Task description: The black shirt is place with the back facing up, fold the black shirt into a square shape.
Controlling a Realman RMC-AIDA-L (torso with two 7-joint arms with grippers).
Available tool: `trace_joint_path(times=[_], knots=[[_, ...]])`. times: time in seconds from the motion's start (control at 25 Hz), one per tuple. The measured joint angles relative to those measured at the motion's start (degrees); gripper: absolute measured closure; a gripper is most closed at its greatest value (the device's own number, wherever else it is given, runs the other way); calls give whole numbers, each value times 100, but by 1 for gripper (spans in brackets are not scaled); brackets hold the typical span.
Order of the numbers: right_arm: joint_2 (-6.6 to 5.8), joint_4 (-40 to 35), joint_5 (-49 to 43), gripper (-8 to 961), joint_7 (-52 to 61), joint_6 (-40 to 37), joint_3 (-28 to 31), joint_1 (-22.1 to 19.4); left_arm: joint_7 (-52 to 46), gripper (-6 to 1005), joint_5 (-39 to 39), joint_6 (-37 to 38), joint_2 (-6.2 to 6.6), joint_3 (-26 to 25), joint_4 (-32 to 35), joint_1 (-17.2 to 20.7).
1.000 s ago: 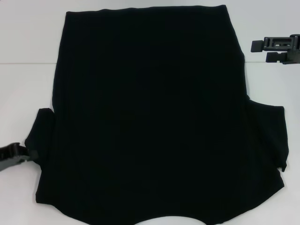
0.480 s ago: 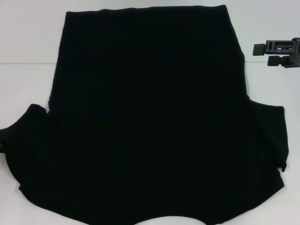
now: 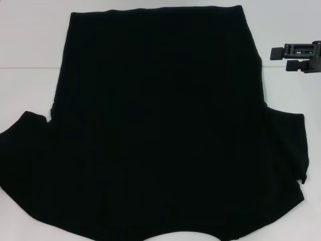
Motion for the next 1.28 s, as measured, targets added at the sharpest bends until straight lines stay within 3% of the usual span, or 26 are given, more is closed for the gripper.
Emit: trace_joint_path(times=[0.32, 0.56, 0.84, 1.04, 1.16, 1.28], knots=[[1, 0, 0, 42, 1, -1, 0, 14, -38, 987, 1, -32, 12, -44, 59, 1], [7, 0, 0, 41, 1, 0, -23, 25, 63, 986, -58, 518, 22, 113, 85, -217], [12, 0, 0, 56, 0, 0, -19, 44, 74, 983, -71, 734, 33, 1048, 95, -712], [18, 0, 0, 69, -12, 23, -43, 51, 486, 983, -253, 1015, -139, 1802, 169, -933], [18, 3, 0, 77, -24, 46, -42, 52, 992, 979, -579, 1415, -286, 2034, 217, -951], [18, 4, 0, 85, -47, 77, -30, 52, 1356, 967, -786, 1766, -347, 2202, 224, -949]])
